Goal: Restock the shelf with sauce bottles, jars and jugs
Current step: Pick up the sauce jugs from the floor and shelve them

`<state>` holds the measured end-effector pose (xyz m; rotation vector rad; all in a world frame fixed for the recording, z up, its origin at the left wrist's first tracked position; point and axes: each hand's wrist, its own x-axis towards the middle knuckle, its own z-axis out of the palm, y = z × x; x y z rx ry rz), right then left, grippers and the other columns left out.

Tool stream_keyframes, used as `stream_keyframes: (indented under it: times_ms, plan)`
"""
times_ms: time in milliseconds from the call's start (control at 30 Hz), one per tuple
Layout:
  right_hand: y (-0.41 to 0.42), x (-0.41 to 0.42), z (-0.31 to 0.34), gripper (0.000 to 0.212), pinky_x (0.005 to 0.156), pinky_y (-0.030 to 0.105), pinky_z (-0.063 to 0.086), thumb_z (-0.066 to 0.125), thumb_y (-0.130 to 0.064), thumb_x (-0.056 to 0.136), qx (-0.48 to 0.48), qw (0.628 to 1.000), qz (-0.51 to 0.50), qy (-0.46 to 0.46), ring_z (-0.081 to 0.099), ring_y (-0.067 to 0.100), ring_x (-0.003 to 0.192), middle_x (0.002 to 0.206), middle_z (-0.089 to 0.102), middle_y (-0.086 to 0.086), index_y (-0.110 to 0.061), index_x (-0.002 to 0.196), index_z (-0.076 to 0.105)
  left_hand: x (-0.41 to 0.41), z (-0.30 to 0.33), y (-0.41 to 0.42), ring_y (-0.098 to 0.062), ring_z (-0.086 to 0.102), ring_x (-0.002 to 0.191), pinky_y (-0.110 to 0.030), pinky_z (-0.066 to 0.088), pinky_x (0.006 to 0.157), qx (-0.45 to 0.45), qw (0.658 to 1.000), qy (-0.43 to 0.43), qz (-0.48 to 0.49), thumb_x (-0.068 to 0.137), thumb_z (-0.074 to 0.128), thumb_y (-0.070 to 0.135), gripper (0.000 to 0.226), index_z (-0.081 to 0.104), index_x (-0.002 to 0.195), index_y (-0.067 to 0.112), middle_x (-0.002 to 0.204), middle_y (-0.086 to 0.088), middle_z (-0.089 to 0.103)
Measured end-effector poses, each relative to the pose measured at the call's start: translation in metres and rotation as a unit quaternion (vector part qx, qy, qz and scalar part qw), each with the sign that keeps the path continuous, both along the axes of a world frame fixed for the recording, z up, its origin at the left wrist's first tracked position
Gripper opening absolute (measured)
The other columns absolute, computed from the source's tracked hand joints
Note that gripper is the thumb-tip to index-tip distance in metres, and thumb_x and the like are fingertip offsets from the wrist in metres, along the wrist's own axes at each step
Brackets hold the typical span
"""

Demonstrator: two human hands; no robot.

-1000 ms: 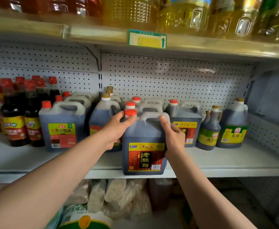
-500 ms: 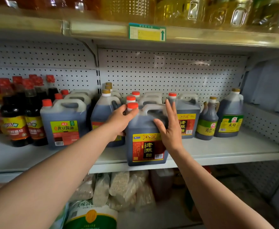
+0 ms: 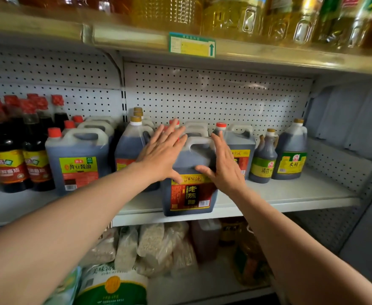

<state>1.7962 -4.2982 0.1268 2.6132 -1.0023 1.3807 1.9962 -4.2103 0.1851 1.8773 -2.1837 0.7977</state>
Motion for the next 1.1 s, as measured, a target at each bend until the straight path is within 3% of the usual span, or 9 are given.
stream_keyframes:
  times_ms: [133, 267, 333, 533, 633, 767, 833, 1000, 1100]
  plan:
    - [0.007, -0.019, 0.025, 0.137, 0.127, 0.044, 0.010, 0.062, -0.083, 0.065, -0.069, 0.969, -0.083, 0.223, -0.013, 0.019, 0.155, 0.168, -0.012, 0.005, -0.011, 0.161, -0.005, -0.006, 0.001, 0.004, -0.023, -0.008, 0.150, -0.039, 0.001, 0.122, 0.019, 0.999, 0.027, 0.003, 0.060, 0.079, 0.067, 0.132, 0.007, 0.157, 0.012, 0.161, -0.004, 0.005]
    - [0.021, -0.007, 0.042, 0.147, 0.122, 0.031, -0.012, 0.081, -0.067, 0.062, -0.108, 0.932, -0.096, 0.331, -0.023, 0.021, 0.151, 0.161, -0.027, 0.004, -0.008, 0.158, -0.015, -0.011, 0.000, 0.008, -0.027, 0.007, 0.147, -0.042, 0.020, 0.118, 0.021, 0.999, 0.034, 0.016, 0.054, 0.085, 0.063, 0.137, 0.008, 0.155, 0.011, 0.157, -0.006, 0.011]
    - [0.025, 0.002, 0.044, 0.150, 0.122, 0.031, -0.011, 0.082, -0.066, 0.061, -0.097, 0.927, -0.119, 0.341, -0.020, 0.023, 0.152, 0.164, -0.024, 0.006, -0.007, 0.157, -0.017, -0.014, 0.001, 0.010, -0.029, 0.009, 0.147, -0.041, 0.021, 0.117, 0.023, 0.999, 0.012, 0.030, 0.048, 0.085, 0.065, 0.143, 0.009, 0.154, 0.008, 0.156, -0.009, 0.012]
    - [0.035, 0.010, 0.044, 0.151, 0.124, 0.036, 0.010, 0.091, -0.058, 0.050, -0.060, 0.936, -0.146, 0.314, 0.006, 0.028, 0.156, 0.168, 0.011, 0.009, -0.008, 0.160, 0.000, -0.026, -0.002, 0.006, -0.030, 0.021, 0.141, -0.040, 0.025, 0.115, -0.008, 0.997, -0.025, 0.075, 0.045, 0.088, 0.062, 0.147, 0.007, 0.153, 0.004, 0.152, -0.012, 0.020]
    - [0.037, 0.013, 0.044, 0.151, 0.124, 0.037, 0.014, 0.092, -0.057, 0.048, -0.057, 0.936, -0.157, 0.309, 0.010, 0.030, 0.155, 0.166, 0.016, 0.009, -0.007, 0.160, 0.004, -0.028, -0.002, 0.005, -0.031, 0.021, 0.142, -0.041, 0.024, 0.115, -0.007, 0.995, -0.028, 0.091, 0.045, 0.089, 0.061, 0.149, 0.003, 0.153, 0.004, 0.153, -0.013, 0.019]
    - [0.037, 0.015, 0.045, 0.151, 0.124, 0.036, 0.013, 0.092, -0.056, 0.049, -0.047, 0.935, -0.166, 0.311, 0.009, 0.030, 0.155, 0.167, 0.014, 0.009, -0.008, 0.160, 0.002, -0.030, 0.001, 0.005, -0.038, -0.010, 0.149, -0.047, -0.007, 0.122, 0.002, 0.987, -0.106, 0.118, 0.055, 0.078, 0.073, 0.150, -0.009, 0.152, -0.002, 0.161, -0.022, -0.004]
    - [0.037, 0.016, 0.045, 0.150, 0.124, 0.037, 0.013, 0.092, -0.056, 0.049, -0.044, 0.936, -0.164, 0.308, 0.009, 0.030, 0.155, 0.167, 0.015, 0.009, -0.007, 0.160, 0.003, -0.027, 0.002, 0.004, -0.037, -0.016, 0.149, -0.046, -0.010, 0.121, 0.002, 0.987, -0.117, 0.112, 0.055, 0.076, 0.075, 0.151, -0.011, 0.152, -0.003, 0.162, -0.021, -0.010]
    - [0.034, 0.017, 0.044, 0.150, 0.124, 0.039, 0.018, 0.094, -0.054, 0.047, -0.044, 0.939, -0.160, 0.301, 0.014, 0.031, 0.154, 0.165, 0.020, 0.010, -0.006, 0.160, 0.007, -0.022, 0.002, 0.004, -0.030, 0.016, 0.146, -0.040, 0.011, 0.122, -0.010, 0.995, -0.070, 0.074, 0.047, 0.083, 0.070, 0.150, 0.003, 0.153, 0.000, 0.159, -0.015, 0.016]
    - [0.031, 0.017, 0.045, 0.149, 0.124, 0.039, 0.019, 0.093, -0.055, 0.047, -0.045, 0.939, -0.158, 0.302, 0.014, 0.031, 0.153, 0.165, 0.020, 0.010, -0.007, 0.160, 0.007, -0.022, 0.002, 0.004, -0.030, 0.023, 0.143, -0.039, 0.016, 0.120, -0.023, 0.995, -0.074, 0.063, 0.048, 0.082, 0.070, 0.146, 0.008, 0.152, 0.000, 0.155, -0.014, 0.023]
